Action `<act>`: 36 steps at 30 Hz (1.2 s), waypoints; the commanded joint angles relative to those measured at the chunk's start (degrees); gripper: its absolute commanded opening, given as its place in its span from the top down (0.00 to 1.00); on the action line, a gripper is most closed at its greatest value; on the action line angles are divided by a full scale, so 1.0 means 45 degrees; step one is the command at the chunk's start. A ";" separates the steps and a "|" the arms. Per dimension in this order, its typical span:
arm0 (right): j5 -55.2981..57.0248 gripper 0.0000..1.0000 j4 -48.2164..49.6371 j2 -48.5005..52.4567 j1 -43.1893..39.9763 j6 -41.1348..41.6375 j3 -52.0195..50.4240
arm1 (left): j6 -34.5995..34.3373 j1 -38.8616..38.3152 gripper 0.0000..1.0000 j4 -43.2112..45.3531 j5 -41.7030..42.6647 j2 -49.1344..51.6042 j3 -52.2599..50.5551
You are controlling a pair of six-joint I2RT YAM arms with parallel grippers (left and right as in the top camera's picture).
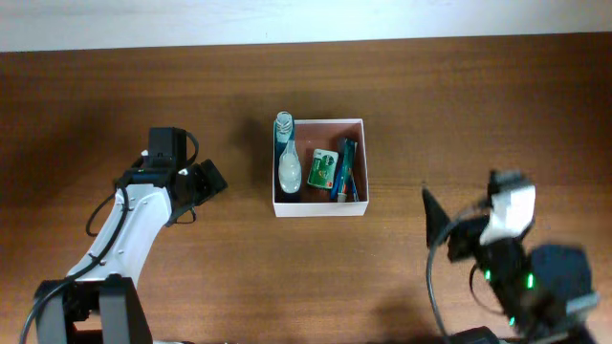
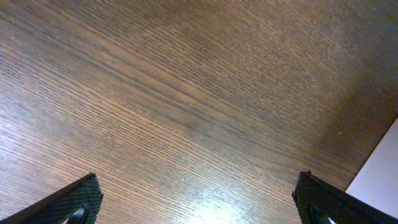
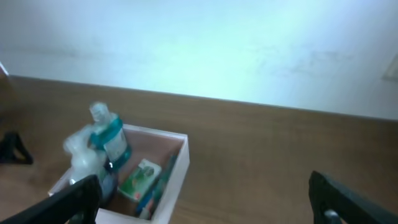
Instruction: Pack container
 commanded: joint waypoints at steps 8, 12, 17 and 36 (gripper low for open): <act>-0.0869 0.01 0.4250 -0.4469 -0.1005 0.0034 -0.5668 | 0.0068 0.0019 0.00 -0.0005 -0.0083 0.0044 -0.0039; -0.0903 0.01 0.4619 -0.5226 -0.1282 0.0029 -0.6499 | 0.0068 0.0019 0.00 -0.0005 -0.0083 0.0044 -0.0039; -0.0845 0.01 0.5639 -0.5683 -0.1360 0.0024 -0.7543 | 0.0068 0.0019 0.00 -0.0005 -0.0083 0.0044 -0.0039; -0.0753 0.01 0.6003 -0.5683 -0.1860 -0.0034 -0.9714 | 0.0068 0.0019 0.01 -0.0005 -0.0083 0.0044 -0.0039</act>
